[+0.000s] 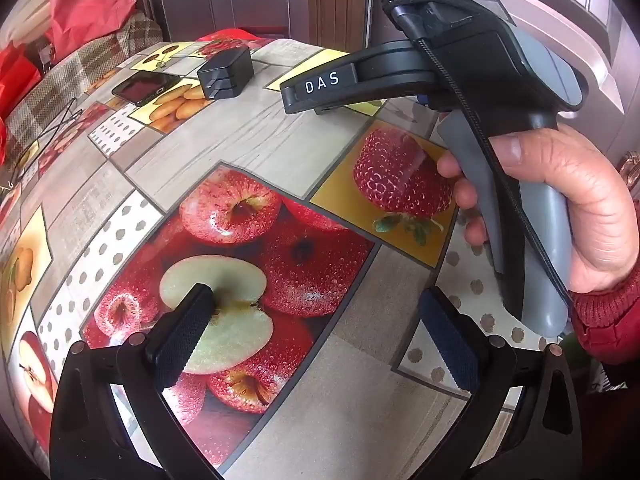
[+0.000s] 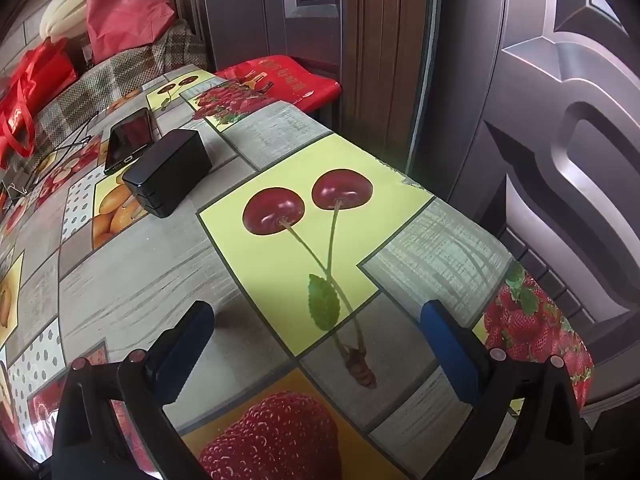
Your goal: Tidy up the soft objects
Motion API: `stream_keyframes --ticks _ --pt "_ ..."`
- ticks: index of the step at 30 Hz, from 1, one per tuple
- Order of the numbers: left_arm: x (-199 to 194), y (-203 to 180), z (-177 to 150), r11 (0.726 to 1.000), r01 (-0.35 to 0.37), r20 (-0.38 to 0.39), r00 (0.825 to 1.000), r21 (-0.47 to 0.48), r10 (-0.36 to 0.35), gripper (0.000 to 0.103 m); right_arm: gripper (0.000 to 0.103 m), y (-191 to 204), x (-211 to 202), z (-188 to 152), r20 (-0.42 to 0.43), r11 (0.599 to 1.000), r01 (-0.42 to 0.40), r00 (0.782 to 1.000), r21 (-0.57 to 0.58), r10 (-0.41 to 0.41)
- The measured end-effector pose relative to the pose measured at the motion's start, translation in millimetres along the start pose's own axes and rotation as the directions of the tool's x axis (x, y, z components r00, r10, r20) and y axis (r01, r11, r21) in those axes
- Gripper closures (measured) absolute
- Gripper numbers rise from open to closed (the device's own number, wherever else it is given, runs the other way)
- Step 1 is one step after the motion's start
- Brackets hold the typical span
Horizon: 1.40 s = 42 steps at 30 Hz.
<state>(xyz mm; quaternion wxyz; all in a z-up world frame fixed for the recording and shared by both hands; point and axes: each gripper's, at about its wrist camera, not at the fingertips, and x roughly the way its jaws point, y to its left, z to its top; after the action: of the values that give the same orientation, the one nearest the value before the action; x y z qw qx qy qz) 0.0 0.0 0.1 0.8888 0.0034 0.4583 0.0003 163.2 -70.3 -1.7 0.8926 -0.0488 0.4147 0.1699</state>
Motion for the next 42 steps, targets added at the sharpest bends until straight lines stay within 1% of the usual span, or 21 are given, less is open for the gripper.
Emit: stream_keyframes --ticks 5,6,7,9,11,28,42 --pt "0.8 1.6 -1.0 1.000 -0.002 0.000 1.000 0.002 0.002 0.001 0.000 -5.4 2.0 4.0 -0.009 1.000 -0.001 1.000 0.003 0.001" --pt "1.0 2.1 -1.3 1.000 -0.002 0.000 1.000 0.002 0.002 0.001 0.000 -5.6 3.3 5.1 -0.013 1.000 0.008 1.000 -0.005 -0.008" --pt "1.3 2.6 -1.7 1.000 -0.002 0.000 1.000 0.002 0.002 0.001 0.000 4.2 4.8 0.2 -0.004 0.999 0.036 0.999 -0.018 -0.036" --pt "-0.2 -0.2 0.0 1.000 -0.004 0.000 1.000 0.003 0.004 0.001 0.000 5.1 7.4 0.9 -0.008 0.998 0.054 0.998 -0.031 -0.054" --pt "-0.2 0.3 -0.1 1.000 -0.003 0.000 1.000 0.002 0.003 0.001 0.000 0.5 9.2 2.6 -0.008 0.998 0.052 0.999 -0.029 -0.052" --pt "0.0 -0.3 0.1 1.000 -0.004 -0.001 1.000 0.003 0.004 0.001 0.000 4.5 6.6 1.9 -0.004 0.997 0.067 0.998 -0.034 -0.067" --pt "0.0 -0.6 0.1 1.000 -0.004 -0.002 1.000 0.005 0.004 0.001 0.000 9.1 8.7 2.6 -0.002 0.997 0.056 0.998 -0.044 -0.057"
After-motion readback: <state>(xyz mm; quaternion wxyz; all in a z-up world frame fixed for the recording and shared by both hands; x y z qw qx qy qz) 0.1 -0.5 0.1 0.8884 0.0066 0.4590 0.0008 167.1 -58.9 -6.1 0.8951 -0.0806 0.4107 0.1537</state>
